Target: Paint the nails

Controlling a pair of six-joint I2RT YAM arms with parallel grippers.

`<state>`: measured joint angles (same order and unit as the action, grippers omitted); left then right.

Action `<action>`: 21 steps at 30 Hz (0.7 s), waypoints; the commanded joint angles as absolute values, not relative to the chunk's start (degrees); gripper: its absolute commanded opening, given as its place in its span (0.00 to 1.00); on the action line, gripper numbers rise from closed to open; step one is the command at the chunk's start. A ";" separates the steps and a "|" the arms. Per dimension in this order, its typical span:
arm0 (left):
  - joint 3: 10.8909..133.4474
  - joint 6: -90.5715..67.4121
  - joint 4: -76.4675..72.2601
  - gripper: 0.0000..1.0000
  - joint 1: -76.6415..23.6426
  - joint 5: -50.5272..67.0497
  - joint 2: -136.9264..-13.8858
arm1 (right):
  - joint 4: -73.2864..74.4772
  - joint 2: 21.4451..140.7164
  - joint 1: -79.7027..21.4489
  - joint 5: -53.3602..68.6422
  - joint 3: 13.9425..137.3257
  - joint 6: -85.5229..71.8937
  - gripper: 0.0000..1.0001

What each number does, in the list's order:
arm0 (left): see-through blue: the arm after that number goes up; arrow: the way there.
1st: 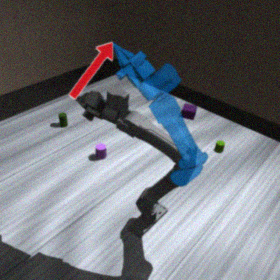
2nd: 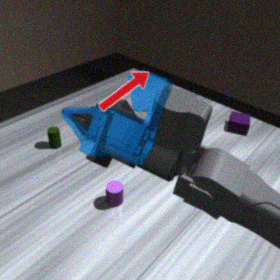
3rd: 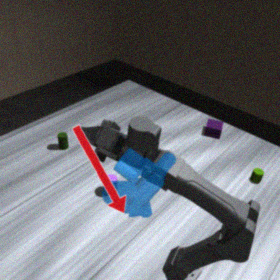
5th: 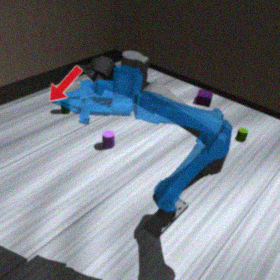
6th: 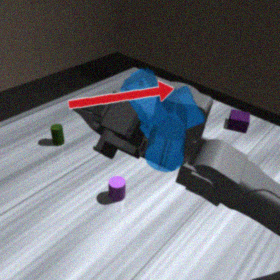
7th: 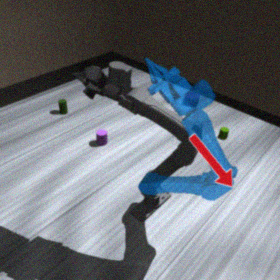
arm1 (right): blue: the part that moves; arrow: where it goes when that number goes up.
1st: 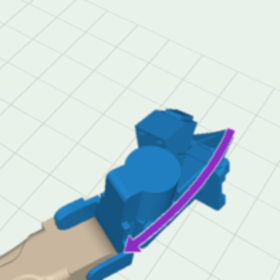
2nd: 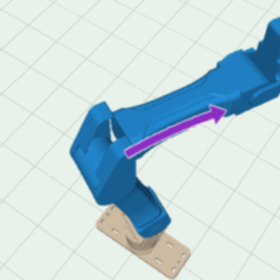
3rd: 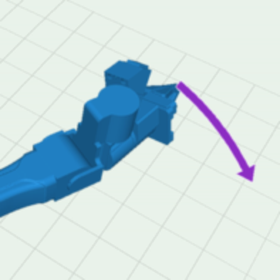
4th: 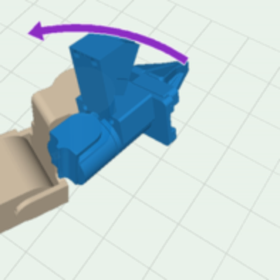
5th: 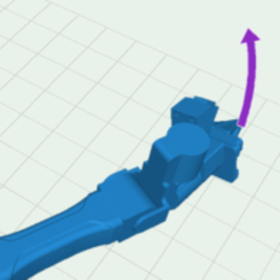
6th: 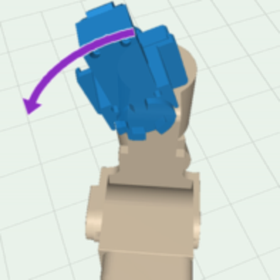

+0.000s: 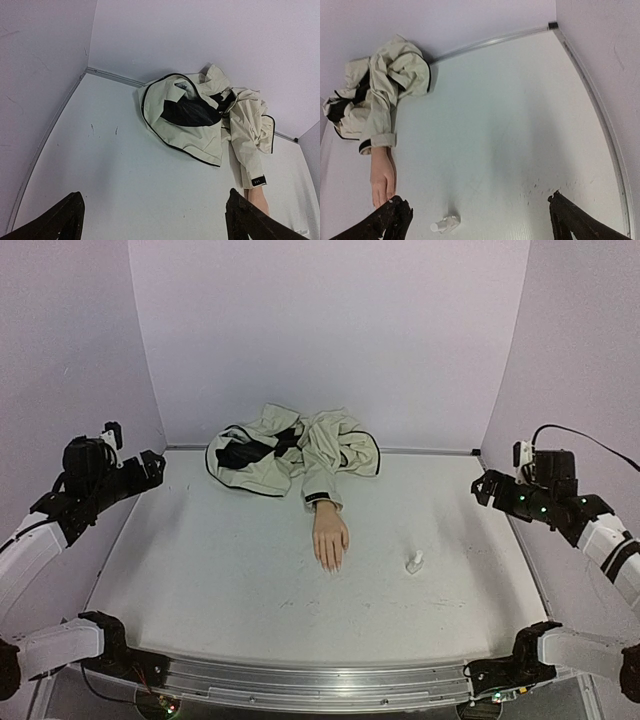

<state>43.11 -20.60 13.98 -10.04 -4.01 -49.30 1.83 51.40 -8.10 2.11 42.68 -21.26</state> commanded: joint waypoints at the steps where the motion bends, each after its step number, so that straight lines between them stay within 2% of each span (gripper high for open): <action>1: 43.07 -23.45 15.45 0.99 -9.44 0.14 -51.17 | 12.60 57.66 -7.74 6.85 46.40 -24.32 0.98; 6: 43.42 -24.06 16.30 0.99 -9.23 4.39 -54.34 | 18.86 66.32 -10.58 9.83 48.69 -25.20 0.98; 12: 42.97 -25.00 16.98 0.99 -9.22 7.19 -56.81 | 24.57 78.68 -22.07 7.09 55.02 -26.45 0.98; 17: 42.83 -24.80 17.17 0.99 -9.15 8.84 -57.19 | 28.26 86.28 -27.93 3.66 60.68 -24.76 0.98; 21: 42.69 -24.14 17.11 0.99 -9.15 10.07 -56.58 | 30.08 90.81 -29.56 2.37 63.30 -23.09 0.87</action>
